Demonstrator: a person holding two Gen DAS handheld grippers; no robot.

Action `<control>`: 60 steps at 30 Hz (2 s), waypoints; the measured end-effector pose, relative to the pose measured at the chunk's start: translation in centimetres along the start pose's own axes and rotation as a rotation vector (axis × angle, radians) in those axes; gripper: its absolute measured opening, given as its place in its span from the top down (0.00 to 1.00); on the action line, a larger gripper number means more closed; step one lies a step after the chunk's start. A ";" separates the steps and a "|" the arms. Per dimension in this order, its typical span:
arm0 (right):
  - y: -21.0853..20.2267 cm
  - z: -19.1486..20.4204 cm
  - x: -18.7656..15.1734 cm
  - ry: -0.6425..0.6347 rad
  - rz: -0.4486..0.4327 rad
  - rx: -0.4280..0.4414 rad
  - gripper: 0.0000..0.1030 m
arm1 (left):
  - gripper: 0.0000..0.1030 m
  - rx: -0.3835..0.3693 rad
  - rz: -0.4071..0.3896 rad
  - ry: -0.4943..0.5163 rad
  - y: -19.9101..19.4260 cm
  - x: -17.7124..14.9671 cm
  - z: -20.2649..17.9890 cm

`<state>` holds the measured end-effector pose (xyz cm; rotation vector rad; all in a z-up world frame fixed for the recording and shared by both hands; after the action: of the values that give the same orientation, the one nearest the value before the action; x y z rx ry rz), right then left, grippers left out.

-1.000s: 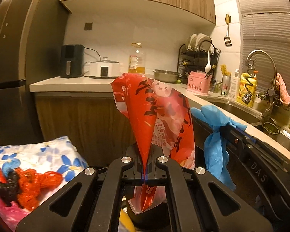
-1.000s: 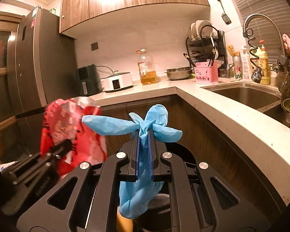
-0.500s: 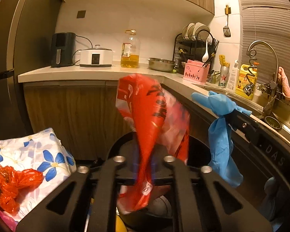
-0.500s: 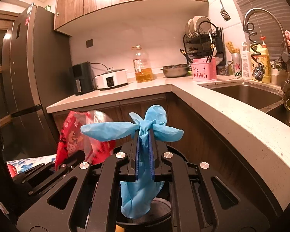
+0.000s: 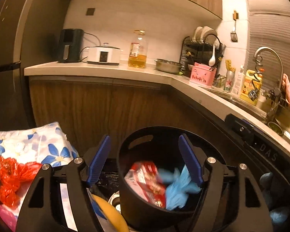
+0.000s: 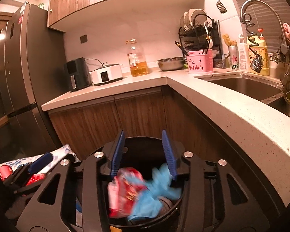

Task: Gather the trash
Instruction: 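Open both grippers to drop the bag and glove into the bin, then move both grippers back over the table trash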

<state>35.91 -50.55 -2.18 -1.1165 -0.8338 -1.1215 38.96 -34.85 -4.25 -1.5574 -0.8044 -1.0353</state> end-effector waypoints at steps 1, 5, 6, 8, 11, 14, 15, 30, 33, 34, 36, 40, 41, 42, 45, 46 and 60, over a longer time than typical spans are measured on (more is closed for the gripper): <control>-0.1 0.0 -0.1 0.004 0.002 -0.003 0.54 | 0.28 0.007 0.001 -0.004 -0.1 0.0 0.3; -0.6 0.4 -0.6 0.001 0.006 -0.012 0.45 | 0.21 0.054 -0.010 0.004 -1.3 -0.4 1.2; -0.7 0.6 -0.7 -0.002 0.008 -0.015 0.42 | 0.18 0.062 -0.011 0.006 -1.5 -0.5 1.4; -1.2 0.9 -1.1 -0.007 0.011 -0.022 0.36 | 0.16 0.083 -0.014 0.010 -2.1 -0.7 1.8; -1.9 1.6 -1.3 -0.025 0.013 -0.033 0.31 | 0.15 0.110 -0.021 0.016 -3.1 -1.0 2.5; -2.7 2.2 -1.6 -0.045 0.015 -0.051 0.27 | 0.14 0.146 -0.022 0.020 -3.9 -1.1 3.4; -3.0 2.4 -1.7 -0.051 0.014 -0.054 0.26 | 0.12 0.154 -0.024 0.018 -4.4 -1.2 3.8; -8.5 5.5 -2.9 -0.102 -0.015 -0.134 0.21 | 0.06 0.207 -0.059 0.000 -10.2 -2.2 7.6; -9.4 6.4 -3.4 -0.116 -0.016 -0.144 0.21 | 0.06 0.229 -0.064 0.011 -11.1 -2.7 8.4; -9.9 6.8 -3.6 -0.119 -0.017 -0.144 0.21 | 0.06 0.234 -0.062 0.014 -11.4 -2.9 8.6; -10.6 7.3 -4.0 -0.120 -0.017 -0.139 0.21 | 0.06 0.244 -0.056 0.018 -11.9 -3.4 9.1; -11.8 8.6 -4.9 -0.117 -0.012 -0.120 0.21 | 0.06 0.269 -0.045 0.013 -13.2 -4.2 10.4; -12.0 8.9 -5.1 -0.117 -0.010 -0.117 0.21 | 0.06 0.275 -0.045 0.012 -13.7 -4.4 10.8; -12.2 9.1 -5.2 -0.117 -0.008 -0.114 0.21 | 0.06 0.280 -0.045 0.011 -14.0 -4.6 11.1; -12.7 10.1 -5.7 -0.118 -0.003 -0.097 0.21 | 0.06 0.301 -0.047 0.007 -15.0 -5.1 12.1; -12.9 10.4 -5.9 -0.119 -0.005 -0.092 0.21 | 0.06 0.305 -0.048 0.005 -15.3 -5.2 12.3; -14.9 16.0 -7.9 -0.153 -0.007 -0.017 0.21 | 0.06 0.393 -0.071 -0.025 -19.7 -6.9 17.7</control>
<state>19.79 -33.82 -1.59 -1.2255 -0.9487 -1.0604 22.35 -13.09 -4.13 -1.2146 -1.0190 -0.8480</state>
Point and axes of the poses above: each gripper's, at about its wrist camera, not at the fingertips, and y roughly the way its jaws point, z to its left, x to its top, the point moved 9 cm from there along y, roughly the way its jaws point, and after that the axes turned 14 degrees about x, right-handed, at the moved point
